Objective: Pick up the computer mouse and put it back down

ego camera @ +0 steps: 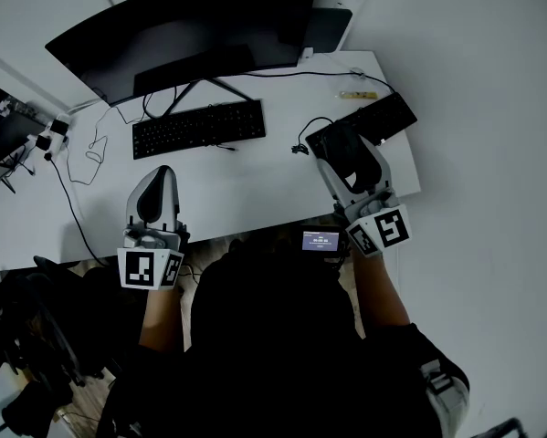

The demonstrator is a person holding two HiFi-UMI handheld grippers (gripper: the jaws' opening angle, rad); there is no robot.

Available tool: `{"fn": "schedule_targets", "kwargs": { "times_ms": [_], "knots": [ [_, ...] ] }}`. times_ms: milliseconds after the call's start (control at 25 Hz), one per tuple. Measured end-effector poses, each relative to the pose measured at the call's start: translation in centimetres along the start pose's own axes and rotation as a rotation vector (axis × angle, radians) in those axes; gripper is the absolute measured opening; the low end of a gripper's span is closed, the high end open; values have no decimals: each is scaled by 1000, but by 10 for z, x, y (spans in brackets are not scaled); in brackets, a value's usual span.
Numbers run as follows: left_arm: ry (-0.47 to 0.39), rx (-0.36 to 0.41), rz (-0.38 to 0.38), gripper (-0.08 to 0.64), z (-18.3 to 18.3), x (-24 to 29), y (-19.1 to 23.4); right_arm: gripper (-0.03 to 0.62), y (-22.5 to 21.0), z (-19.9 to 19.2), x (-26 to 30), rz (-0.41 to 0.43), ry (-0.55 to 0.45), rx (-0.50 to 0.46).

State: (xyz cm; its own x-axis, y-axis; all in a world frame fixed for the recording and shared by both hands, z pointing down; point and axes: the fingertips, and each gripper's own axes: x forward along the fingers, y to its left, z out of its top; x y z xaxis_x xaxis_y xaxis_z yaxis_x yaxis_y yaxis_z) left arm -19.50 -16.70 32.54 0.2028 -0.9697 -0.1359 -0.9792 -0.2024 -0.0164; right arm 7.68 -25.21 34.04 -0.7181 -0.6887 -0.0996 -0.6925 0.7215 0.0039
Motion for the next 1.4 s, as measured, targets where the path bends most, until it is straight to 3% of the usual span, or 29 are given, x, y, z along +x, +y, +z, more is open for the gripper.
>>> {"fn": "schedule_targets", "kwargs": {
  "times_ms": [520, 840, 1400],
  "knots": [
    [26, -16, -9, -6, -11, 6, -9, 308, -5, -10, 4, 13, 22, 19],
    [37, -63, -17, -6, -22, 13, -9, 308, -14, -18, 16, 15, 32, 33],
    [83, -95, 7, -6, -39, 25, 10, 308, -41, -44, 69, 1, 66, 34]
  ]
}}
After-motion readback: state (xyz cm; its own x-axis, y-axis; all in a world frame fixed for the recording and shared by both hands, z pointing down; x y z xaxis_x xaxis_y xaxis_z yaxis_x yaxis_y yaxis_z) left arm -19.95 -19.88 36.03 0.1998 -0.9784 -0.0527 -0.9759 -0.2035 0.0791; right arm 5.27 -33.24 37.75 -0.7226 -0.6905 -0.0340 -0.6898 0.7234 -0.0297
